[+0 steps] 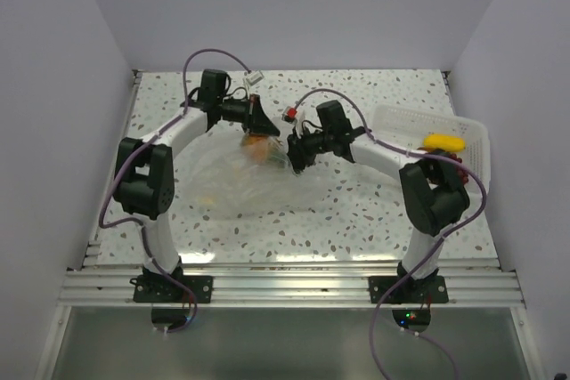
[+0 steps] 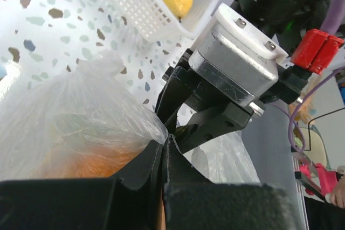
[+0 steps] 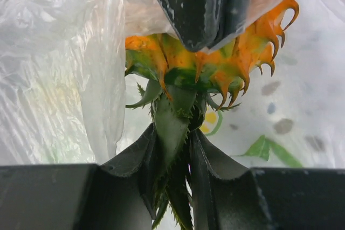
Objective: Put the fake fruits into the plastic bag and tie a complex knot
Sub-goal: Place the fake fruit in the plastic bag.
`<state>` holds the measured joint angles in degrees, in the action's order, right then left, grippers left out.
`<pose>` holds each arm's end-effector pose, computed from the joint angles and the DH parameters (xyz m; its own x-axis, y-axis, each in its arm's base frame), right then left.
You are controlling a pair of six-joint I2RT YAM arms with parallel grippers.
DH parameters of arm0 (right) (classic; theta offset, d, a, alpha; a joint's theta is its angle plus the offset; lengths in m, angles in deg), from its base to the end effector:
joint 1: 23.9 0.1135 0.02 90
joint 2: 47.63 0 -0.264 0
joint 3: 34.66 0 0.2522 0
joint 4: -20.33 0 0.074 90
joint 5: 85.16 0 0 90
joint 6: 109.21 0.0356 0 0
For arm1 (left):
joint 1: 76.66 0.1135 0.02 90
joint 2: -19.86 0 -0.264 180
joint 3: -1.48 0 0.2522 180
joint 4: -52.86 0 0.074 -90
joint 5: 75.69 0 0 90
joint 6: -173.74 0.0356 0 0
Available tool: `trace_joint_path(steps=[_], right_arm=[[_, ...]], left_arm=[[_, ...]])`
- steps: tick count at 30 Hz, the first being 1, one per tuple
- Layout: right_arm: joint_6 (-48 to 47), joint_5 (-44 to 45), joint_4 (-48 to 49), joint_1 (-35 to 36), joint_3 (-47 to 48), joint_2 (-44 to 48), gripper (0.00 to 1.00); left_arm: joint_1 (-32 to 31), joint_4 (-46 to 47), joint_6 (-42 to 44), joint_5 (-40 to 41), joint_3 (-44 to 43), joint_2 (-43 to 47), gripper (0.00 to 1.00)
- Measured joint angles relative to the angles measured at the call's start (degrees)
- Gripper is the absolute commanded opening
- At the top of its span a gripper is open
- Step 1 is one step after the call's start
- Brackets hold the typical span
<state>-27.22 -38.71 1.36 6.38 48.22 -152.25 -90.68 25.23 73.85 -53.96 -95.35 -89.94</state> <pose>0.3301 0.2211 0.2104 -0.4440 -0.3762 -0.8132 -0.8870 0.3132 0.3394 0.4008 -0.1342 0.2486 -0.7549 0.1230 -0.6442 0.6541 0.2126 -0.7260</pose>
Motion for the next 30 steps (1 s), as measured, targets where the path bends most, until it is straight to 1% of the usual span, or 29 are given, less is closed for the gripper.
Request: trace_joint_path(steps=[2, 5, 10, 12, 13, 14, 15, 16, 17, 20, 21, 22, 23, 24, 25, 30], right_arm=[[-2.1, -0.57, -3.39, -1.09, 1.79, 0.0, 0.0], [-4.09, -1.97, -6.27, -3.85, 3.74, -0.02, 0.0], [-8.74, -0.66, -11.47, -6.08, 8.55, -0.92, 0.0], [-10.34, 0.57, -12.85, -6.25, 10.32, -2.12, 0.04], [-10.73, 1.18, -13.29, -6.29, 11.04, -2.84, 0.08], [-10.88, 1.62, -13.18, -6.29, 11.67, -3.72, 0.23], [-10.86, 2.16, -13.18, -6.12, 12.52, -4.79, 0.27], [-10.67, 2.54, -12.81, -5.97, 13.11, -5.86, 0.34], [-9.9, 2.71, -12.28, -5.77, 13.97, -7.34, 0.47], [-6.47, 2.99, -8.57, -5.25, 15.47, -12.35, 0.62], [-4.85, 4.2, -7.19, -5.33, 15.43, -13.42, 0.75], [-3.43, 4.57, -5.99, -5.44, 15.34, -14.36, 0.78], [-2.47, 5.55, -5.05, -5.46, 15.08, -15.04, 0.84], [-1.49, 6.51, -4.5, -5.46, 15.04, -15.63, 0.98], [-0.59, 6.82, -4.35, -5.49, 15.04, -15.96, 0.99], [1.92, 14.05, -5.07, -5.03, 17.64, -18.86, 0.99]], left_arm=[[0.0, 6.45, -4.55, -2.64, 0.37, -1.01, 0.0], [-0.04, 19.47, -12.09, -5.07, 2.73, -1.51, 0.0], [-0.52, 45.68, -26.77, -7.63, 4.0, -5.22, 0.0], [-0.46, 54.71, -32.52, -8.33, 3.15, -7.93, 0.0], [-0.48, 58.36, -34.88, -8.59, 2.45, -9.49, 0.0], [-0.48, 60.96, -36.96, -8.87, 1.68, -10.95, 0.0], [-0.59, 63.19, -38.64, -9.03, 1.07, -12.26, 0.0], [-0.68, 64.48, -39.76, -9.11, 0.9, -13.07, 0.0], [-0.79, 65.83, -41.13, -9.42, 0.94, -13.73, 0.0], [-0.7, 68.41, -43.54, -10.43, 2.51, -14.21, 0.0], [-0.24, 69.13, -44.19, -10.58, 3.41, -14.21, 0.01], [0.13, 69.55, -44.61, -10.6, 4.13, -14.21, 0.01], [0.48, 69.96, -45.11, -10.84, 4.81, -14.19, 0.01], [0.61, 70.16, -45.29, -10.86, 5.33, -14.08, 0.01], [0.76, 70.14, -45.38, -10.93, 5.53, -14.05, 0.01], [1.14, 70.49, -48.24, -12.81, 5.55, -12.48, 0.02]])
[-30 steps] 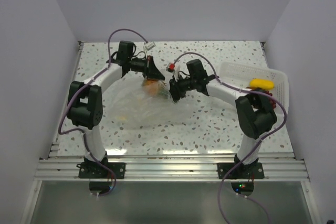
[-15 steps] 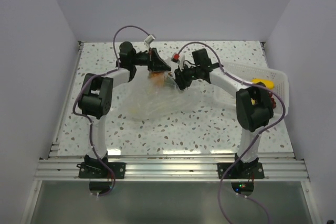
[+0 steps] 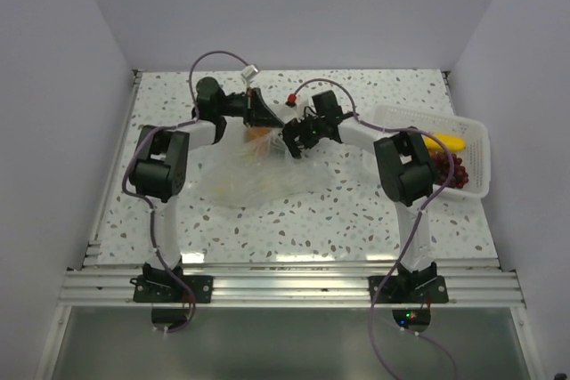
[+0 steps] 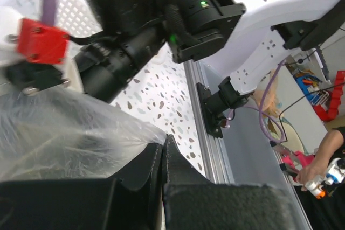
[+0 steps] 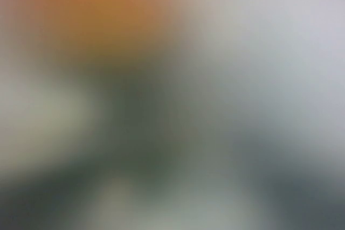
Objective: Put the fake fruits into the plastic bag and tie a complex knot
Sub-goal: Place the fake fruit in the plastic bag.
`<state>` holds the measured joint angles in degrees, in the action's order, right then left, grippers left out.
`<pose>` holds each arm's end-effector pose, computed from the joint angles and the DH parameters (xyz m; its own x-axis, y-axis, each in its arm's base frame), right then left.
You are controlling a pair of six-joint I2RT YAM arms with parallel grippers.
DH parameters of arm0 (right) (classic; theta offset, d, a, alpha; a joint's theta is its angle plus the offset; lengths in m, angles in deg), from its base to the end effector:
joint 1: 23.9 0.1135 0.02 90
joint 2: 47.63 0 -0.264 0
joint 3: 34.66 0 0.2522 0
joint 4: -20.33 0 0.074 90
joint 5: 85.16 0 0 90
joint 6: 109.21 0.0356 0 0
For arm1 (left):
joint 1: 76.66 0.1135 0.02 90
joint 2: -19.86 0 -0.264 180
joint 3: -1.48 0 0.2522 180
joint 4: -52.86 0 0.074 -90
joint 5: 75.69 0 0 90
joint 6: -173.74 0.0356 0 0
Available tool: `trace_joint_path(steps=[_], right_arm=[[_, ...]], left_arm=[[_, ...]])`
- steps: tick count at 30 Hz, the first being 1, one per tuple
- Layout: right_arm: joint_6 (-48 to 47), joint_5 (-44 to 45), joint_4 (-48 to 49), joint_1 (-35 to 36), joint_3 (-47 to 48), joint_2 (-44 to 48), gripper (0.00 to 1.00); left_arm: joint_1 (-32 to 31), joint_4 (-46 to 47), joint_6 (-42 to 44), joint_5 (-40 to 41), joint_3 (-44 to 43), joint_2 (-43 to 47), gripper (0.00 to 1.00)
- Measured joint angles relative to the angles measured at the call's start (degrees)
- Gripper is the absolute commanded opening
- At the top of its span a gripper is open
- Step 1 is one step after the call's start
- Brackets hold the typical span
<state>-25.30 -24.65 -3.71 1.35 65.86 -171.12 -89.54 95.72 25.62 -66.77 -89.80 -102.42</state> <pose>0.4171 0.2161 0.1585 -0.5863 -0.3786 -0.7162 -0.7413 0.6074 0.2857 0.4357 -0.1357 0.2231 -0.7239 0.0305 -0.6893 0.6862 -0.0729 -0.7238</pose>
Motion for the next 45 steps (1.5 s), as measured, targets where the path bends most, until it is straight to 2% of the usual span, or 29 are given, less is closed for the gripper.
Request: trace_joint_path(steps=[6, 10, 13, 17, 23, 26, 31, 33, 36, 37, 39, 45], right_arm=[[0.46, 7.63, -2.23, 0.72, 2.1, -0.72, 0.99], [0.48, 12.44, -2.62, 0.9, 2.36, -0.7, 0.99], [0.48, 13.92, -2.6, 0.72, 2.38, -0.63, 0.99], [-0.02, 9.33, -4.13, -0.31, 1.86, 0.76, 0.99], [-4.02, -4.59, -9.64, -1.49, -0.63, 10.1, 0.98], [-7.91, -10.23, -12.0, -1.25, -1.18, 15.87, 0.98], [-11.41, -13.77, -14.53, -0.59, -2.95, 19.47, 0.98], [-11.56, -13.97, -15.41, -0.5, -3.76, 19.65, 0.98], [-11.04, -13.4, -16.46, -0.52, -4.26, 19.63, 0.99], [-10.75, -13.14, -16.5, -0.52, -4.26, 19.63, 0.99], [-10.14, -12.85, -16.87, -0.57, -4.26, 19.63, 0.99], [-9.31, -11.98, -17.51, -0.63, -4.26, 19.61, 0.99]], left_arm=[[0.02, 5.88, -8.07, -2.51, 2.54, 4.92, 0.04], [0.02, 13.03, -22.64, -3.15, 2.99, 5.9, 0.03], [0.07, 14.21, -33.97, -3.56, 2.34, 5.33, 0.04], [0.31, 15.32, -41.48, -3.85, 2.23, 4.59, 0.03], [0.55, 16.46, -45.38, -4.26, 1.16, 0.37, 0.03], [0.61, 16.41, -47.52, -4.35, -2.6, -3.98, 0.03], [1.11, 16.5, -52.54, -4.63, -12.59, -11.58, 0.06], [1.18, 16.39, -53.88, -4.42, -13.7, -12.66, 0.14], [0.81, 16.41, -54.8, -4.35, -10.54, -11.13, 0.26], [0.52, 16.41, -55.04, -4.31, -8.48, -9.99, 0.44], [-0.07, 16.48, -55.17, -4.46, -3.3, -6.75, 1.0], [-0.33, 16.57, -54.12, -4.68, 7.26, 4.22, 1.0]])
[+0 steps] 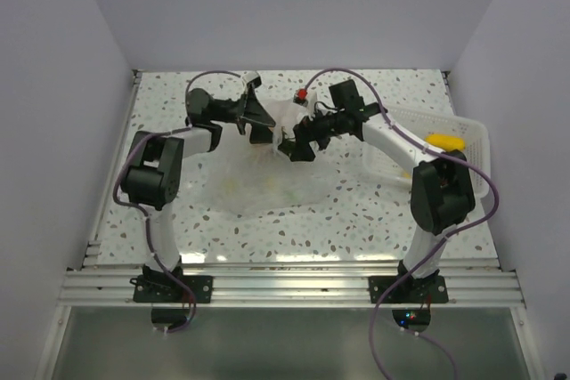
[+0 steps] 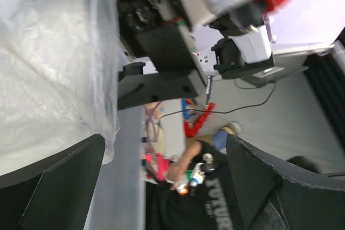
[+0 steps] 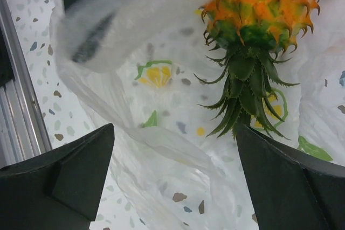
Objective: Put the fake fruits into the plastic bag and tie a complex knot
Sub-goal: Place the fake fruit in the plastic bag.
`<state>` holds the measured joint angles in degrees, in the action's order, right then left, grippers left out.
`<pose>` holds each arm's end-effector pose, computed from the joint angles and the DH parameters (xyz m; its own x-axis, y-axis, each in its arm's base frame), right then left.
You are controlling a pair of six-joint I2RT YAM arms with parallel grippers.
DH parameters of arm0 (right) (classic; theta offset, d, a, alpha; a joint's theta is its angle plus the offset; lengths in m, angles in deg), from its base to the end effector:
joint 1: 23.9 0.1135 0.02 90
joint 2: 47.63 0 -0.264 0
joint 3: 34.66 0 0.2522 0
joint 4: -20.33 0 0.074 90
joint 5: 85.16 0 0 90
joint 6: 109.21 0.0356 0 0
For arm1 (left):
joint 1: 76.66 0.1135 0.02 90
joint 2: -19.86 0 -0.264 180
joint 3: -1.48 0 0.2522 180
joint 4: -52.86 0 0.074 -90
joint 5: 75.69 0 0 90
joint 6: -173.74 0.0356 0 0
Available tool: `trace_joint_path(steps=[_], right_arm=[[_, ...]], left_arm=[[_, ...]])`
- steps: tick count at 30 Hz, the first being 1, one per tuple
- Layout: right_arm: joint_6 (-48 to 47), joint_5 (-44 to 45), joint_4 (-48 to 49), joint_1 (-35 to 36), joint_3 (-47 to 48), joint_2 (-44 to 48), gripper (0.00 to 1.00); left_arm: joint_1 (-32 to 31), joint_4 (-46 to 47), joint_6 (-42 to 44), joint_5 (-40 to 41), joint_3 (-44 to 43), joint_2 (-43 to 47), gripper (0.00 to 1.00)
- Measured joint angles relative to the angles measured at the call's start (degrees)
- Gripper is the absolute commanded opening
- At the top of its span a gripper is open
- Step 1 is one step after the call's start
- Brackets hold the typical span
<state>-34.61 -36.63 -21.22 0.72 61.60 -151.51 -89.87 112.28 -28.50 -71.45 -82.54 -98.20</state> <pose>0.3530 0.1877 0.2602 -0.4757 -0.4369 -0.7634 -0.8631 0.3991 0.3095 0.4031 -0.1311 0.2381 -0.9855 0.1610 -0.0537 0.0478 -0.0400 -0.9981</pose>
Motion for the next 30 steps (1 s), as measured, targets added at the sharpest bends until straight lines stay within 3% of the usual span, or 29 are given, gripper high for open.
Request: trace_joint_path(steps=[5, 6, 8, 10, 12, 17, 23, 26, 30], right_arm=[[-0.31, 0.24, -0.76, -0.07, 0.0, -0.22, 0.98], [-0.44, 0.2, -1.14, -0.15, 0.0, -0.24, 0.99], [-0.59, 0.09, -2.23, -0.35, 0.22, -0.28, 0.99], [-0.7, -0.04, -3.5, -0.63, 1.07, -0.35, 0.99], [-0.66, 0.0, -4.26, -0.76, 2.08, -0.35, 0.99], [-0.76, -0.13, -5.22, -1.46, 2.75, 0.46, 0.99], [-5.86, -4.09, -9.75, -3.43, 1.05, 2.6, 0.99], [-8.26, -3.91, -9.99, -4.02, -4.09, 4.68, 0.99], [-9.18, -0.9, -8.83, -4.07, -9.94, 5.22, 0.98]], left_arm=[[1.86, -3.8, 11.15, 0.31, 1.53, 6.64, 1.0], [2.56, -9.84, 18.16, 1.09, 1.16, 7.98, 1.0], [4.07, -31.71, 35.6, 4.66, -4.28, 9.11, 1.0], [5.64, -55.3, 51.8, 12.87, -13.81, 8.35, 1.0], [6.93, -71.93, 64.72, 21.66, -20.59, 8.28, 1.0], [6.8, -94.51, 84.96, 40.72, -24.0, 12.63, 1.0], [5.79, -97.13, 94.47, 58.18, -8.68, 33.07, 0.97], [7.54, -97.0, 94.97, 57.13, -9.07, 39.78, 0.87], [6.93, -92.7, 93.7, 56.3, -7.23, 41.2, 0.98]])
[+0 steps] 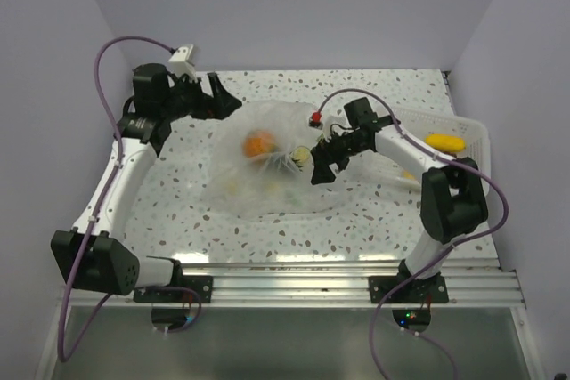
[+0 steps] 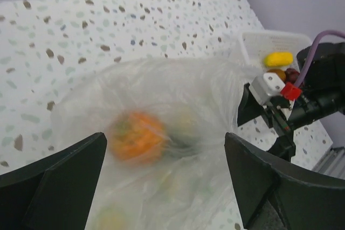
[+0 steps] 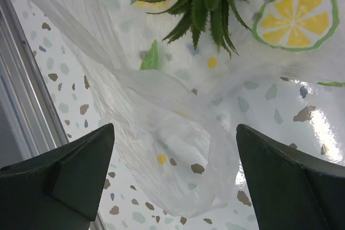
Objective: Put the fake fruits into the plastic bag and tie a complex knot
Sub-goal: Place the fake fruit in the plastic bag, then pick up the fake fruit from the bin.
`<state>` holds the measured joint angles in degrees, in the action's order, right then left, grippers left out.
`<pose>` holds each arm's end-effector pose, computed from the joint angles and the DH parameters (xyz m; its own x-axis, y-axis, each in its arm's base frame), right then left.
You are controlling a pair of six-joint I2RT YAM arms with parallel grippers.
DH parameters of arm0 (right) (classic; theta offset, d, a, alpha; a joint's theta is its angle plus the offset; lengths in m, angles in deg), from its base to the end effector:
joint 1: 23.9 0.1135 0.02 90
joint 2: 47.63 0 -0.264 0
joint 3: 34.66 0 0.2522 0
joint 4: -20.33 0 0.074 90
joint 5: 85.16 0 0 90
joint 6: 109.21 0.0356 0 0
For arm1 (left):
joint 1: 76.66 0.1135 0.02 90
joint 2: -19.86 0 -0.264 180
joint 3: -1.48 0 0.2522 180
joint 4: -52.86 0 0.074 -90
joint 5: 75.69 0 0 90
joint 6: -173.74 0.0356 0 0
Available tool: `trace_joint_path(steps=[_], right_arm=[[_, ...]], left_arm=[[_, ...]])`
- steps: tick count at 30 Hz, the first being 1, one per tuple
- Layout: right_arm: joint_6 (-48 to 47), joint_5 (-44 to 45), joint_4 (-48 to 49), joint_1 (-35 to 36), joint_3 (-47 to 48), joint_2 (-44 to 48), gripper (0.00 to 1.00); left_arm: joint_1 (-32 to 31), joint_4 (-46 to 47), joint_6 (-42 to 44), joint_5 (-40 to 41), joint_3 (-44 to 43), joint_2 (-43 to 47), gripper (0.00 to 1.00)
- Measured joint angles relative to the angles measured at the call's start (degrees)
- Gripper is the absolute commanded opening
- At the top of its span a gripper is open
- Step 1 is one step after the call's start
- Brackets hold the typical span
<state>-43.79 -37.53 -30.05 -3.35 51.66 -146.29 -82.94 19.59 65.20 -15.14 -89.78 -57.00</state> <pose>0.3213 0.1461 0.2314 -0.5286 -0.5264 -0.6660 -0.8450 0.4007 0.3540 0.2999 -0.0506 0.3993 -0.4821 -0.2255 -0.8466 0.4265 0.7836 -0.4516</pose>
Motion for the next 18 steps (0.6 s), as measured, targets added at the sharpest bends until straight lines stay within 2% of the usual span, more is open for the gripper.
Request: trace_joint_path(steps=[4, 7, 10, 14, 18], right_arm=[[-1.16, 0.92, 0.02, 0.0, -1.55, -0.94, 0.94], [-3.13, -0.11, 0.04, -0.02, -2.21, -1.4, 0.99], [-4.7, -1.9, 0.94, 0.0, -4.59, -0.2, 0.99], [-6.62, -3.41, 0.79, 0.74, -5.88, 3.72, 0.99], [-11.15, -2.01, -0.74, 3.52, -2.43, 7.37, 0.98]], left_arm=[[-2.54, -1.31, -1.2, 1.22, 8.85, 0.59, 0.98], [-7.02, -2.38, -1.16, 6.99, 13.7, 1.09, 0.95], [-11.8, -2.25, -0.83, 15.17, 18.21, 3.67, 0.88], [-16.06, -1.14, 1.25, 27.67, 20.46, 5.86, 0.88], [-20.52, 1.9, 4.79, 38.6, 21.03, 5.86, 0.89]])
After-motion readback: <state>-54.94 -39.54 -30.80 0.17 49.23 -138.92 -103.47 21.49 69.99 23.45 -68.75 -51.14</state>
